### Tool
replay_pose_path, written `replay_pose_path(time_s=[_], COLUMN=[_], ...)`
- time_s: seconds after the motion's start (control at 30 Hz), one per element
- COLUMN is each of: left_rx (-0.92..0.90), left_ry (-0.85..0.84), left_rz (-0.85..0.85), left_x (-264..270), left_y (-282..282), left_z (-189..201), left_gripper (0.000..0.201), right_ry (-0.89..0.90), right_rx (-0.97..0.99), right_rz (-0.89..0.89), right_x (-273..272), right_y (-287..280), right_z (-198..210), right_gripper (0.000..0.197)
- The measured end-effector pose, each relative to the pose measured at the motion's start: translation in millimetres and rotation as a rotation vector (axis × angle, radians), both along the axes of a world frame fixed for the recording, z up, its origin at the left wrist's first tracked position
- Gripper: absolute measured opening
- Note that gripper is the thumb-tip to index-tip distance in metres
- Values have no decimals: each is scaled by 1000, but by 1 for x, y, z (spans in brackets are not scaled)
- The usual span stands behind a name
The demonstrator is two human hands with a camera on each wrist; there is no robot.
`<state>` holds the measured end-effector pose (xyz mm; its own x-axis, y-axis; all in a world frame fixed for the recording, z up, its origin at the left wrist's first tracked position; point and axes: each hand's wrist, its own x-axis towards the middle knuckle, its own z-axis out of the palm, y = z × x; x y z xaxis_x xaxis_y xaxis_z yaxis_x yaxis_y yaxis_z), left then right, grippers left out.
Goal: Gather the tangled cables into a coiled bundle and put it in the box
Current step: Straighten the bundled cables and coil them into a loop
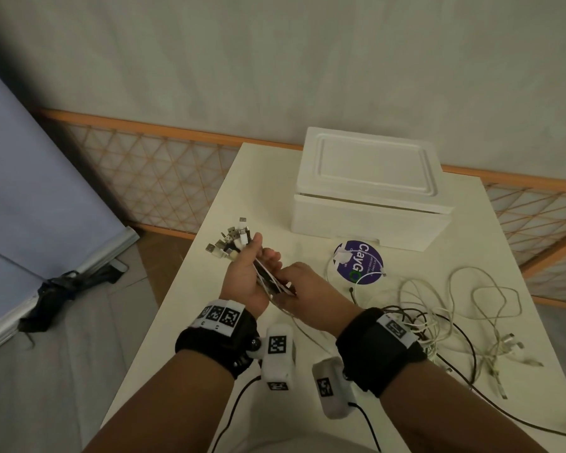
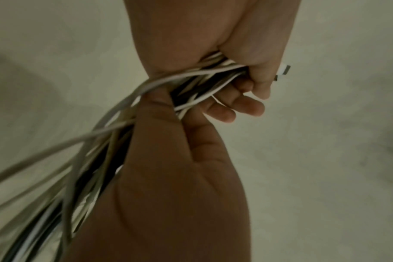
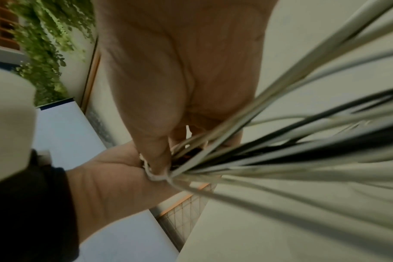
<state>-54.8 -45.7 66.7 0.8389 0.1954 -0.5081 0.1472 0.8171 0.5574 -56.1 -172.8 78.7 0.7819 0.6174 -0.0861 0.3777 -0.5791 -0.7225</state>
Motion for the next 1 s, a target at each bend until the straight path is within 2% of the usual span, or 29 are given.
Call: replay_pose_path(time_s=[0.1,0.2,0.27,0.33,0.4,0.47,0.6,0.87,1.0], left_rx=[-7,79,179,241,279,305,347,443,514], left_ry=[-45,-135,-194,-256,-281,-275,-265,-251,-268], left_rz=[-71,-195,-282,-357,-409,-420,-401,-366,-382], left_x=[-3,-8,-12,-15,-18,-20,-22,-30,-33], left_y=[-4,-4,-4,-7,-10,-11,-7,-13,-18], left_z=[1,2,3,7,9,11,13,9,14], left_gripper=[26,23,17,4,21,25,14,25,17], right_ry=[38,47,164,340,418,328,138,87,31], right_rx=[23,134,358,490,497,486,351,245,248], right_rz=[-55,-236,-367,-376,-320,-270,-206,-155,-148], right_x=[2,18,27,33,37,39,40,35,31], right_y=[-9,-18,-16,-8,0,7,16,14,15], right_z=[5,14,27,40,49,53,59,62,63], right_gripper=[23,14,23,38,43,37,27,28,32])
